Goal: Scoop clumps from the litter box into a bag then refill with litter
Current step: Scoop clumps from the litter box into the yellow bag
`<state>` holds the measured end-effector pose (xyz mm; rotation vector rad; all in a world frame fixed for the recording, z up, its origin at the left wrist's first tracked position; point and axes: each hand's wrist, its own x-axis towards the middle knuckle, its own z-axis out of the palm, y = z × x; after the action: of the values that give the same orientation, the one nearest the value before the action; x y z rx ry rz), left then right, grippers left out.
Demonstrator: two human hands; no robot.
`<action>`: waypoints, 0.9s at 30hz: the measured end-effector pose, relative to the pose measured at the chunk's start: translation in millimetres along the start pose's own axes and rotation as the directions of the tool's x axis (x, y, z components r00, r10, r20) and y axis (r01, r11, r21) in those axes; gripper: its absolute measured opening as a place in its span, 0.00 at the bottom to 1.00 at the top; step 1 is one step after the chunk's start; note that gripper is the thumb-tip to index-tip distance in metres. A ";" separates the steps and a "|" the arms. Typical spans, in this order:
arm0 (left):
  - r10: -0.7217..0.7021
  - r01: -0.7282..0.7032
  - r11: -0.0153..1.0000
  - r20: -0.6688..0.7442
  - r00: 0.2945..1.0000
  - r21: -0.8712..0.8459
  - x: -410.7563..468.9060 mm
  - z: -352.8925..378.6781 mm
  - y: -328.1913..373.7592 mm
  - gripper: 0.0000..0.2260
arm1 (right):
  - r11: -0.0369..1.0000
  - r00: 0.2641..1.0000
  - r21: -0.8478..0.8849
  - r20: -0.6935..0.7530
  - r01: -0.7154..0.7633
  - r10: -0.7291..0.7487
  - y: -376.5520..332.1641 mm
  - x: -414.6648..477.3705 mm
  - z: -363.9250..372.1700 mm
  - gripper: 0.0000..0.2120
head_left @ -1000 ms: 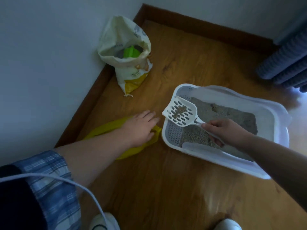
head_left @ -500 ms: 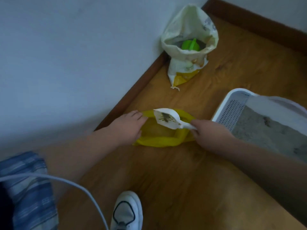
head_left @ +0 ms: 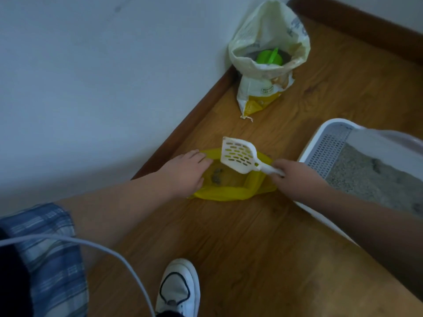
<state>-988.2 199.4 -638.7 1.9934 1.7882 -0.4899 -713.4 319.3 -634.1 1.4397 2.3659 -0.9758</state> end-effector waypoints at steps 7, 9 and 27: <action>0.140 -0.139 0.990 -0.101 0.985 0.019 63.1 -35.8 66.3 0.26 | 0.928 0.963 0.291 -0.061 -0.233 0.261 65.7 -29.8 -64.7 0.16; 0.185 -0.186 0.983 -0.128 0.974 0.003 85.7 -45.7 94.8 0.26 | 0.885 0.940 0.370 -0.075 -0.284 0.333 94.2 -49.8 -76.4 0.17; 0.321 -0.319 0.947 -0.098 0.942 0.036 180.6 -56.3 239.4 0.31 | 0.387 0.529 0.532 0.141 -0.753 0.837 260.8 -144.6 -88.4 0.19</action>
<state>-730.9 360.9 -667.4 2.3033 1.4742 -0.3066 -405.1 351.4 -608.7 2.5673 1.0579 -1.2515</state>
